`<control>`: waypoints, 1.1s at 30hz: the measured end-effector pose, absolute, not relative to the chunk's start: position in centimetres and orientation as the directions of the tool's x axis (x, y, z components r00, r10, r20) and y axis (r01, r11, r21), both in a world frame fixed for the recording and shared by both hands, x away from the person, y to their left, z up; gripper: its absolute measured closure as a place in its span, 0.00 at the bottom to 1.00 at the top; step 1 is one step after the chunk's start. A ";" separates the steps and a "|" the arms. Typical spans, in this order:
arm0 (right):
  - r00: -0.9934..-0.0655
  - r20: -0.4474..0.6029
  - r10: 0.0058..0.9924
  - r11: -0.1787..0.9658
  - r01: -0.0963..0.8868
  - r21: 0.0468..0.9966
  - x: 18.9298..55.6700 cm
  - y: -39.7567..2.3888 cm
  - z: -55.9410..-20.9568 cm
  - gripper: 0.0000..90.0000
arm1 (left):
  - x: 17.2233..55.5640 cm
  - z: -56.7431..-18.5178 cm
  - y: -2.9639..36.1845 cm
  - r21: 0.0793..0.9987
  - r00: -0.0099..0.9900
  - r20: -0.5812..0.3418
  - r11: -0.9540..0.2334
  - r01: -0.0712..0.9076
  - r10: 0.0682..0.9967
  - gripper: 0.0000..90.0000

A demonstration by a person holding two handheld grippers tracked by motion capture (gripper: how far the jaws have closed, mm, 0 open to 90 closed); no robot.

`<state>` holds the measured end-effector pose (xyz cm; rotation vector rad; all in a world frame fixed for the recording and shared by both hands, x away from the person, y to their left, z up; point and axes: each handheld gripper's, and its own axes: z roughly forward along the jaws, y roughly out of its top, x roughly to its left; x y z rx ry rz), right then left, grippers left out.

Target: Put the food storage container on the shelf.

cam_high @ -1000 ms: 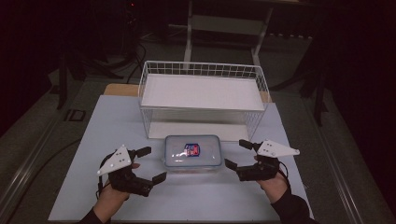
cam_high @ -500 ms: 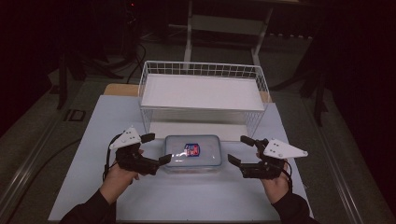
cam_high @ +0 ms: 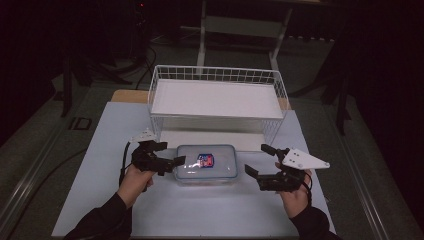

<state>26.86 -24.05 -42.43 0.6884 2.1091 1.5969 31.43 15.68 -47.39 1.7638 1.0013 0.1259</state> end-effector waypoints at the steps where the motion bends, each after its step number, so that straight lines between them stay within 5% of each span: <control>1: -0.798 -0.025 0.603 0.229 0.142 0.963 26.8 -24.0 -42.4 0.12 | 31.6 -47.7 15.6 0.818 0.641 -0.369 -0.092 0.568 0.673 0.00; 8: -0.801 -0.030 0.598 0.248 0.150 0.957 26.6 -23.6 -42.8 0.12 | 32.4 -49.8 15.6 0.789 0.613 -0.405 -0.080 0.610 0.678 0.00; 19: -0.795 -0.072 0.603 0.287 0.132 0.949 26.1 -22.8 -43.1 0.10 | 33.8 -51.9 16.4 0.628 0.510 -0.585 -0.046 0.777 0.630 0.02; 27: -0.797 -0.068 0.600 0.287 0.135 0.948 26.1 -22.8 -43.1 0.11 | 34.3 -52.5 16.9 0.555 0.452 -0.649 -0.026 0.832 0.613 0.22; 30: -0.793 -0.059 0.606 0.284 0.147 0.947 26.1 -22.9 -43.1 0.11 | 34.5 -52.8 17.0 0.539 0.460 -0.681 -0.035 0.841 0.570 0.42; 33: -0.793 -0.052 0.607 0.283 0.154 0.947 26.1 -23.0 -43.1 0.11 | 34.7 -52.7 17.0 0.531 0.463 -0.690 -0.046 0.846 0.557 0.42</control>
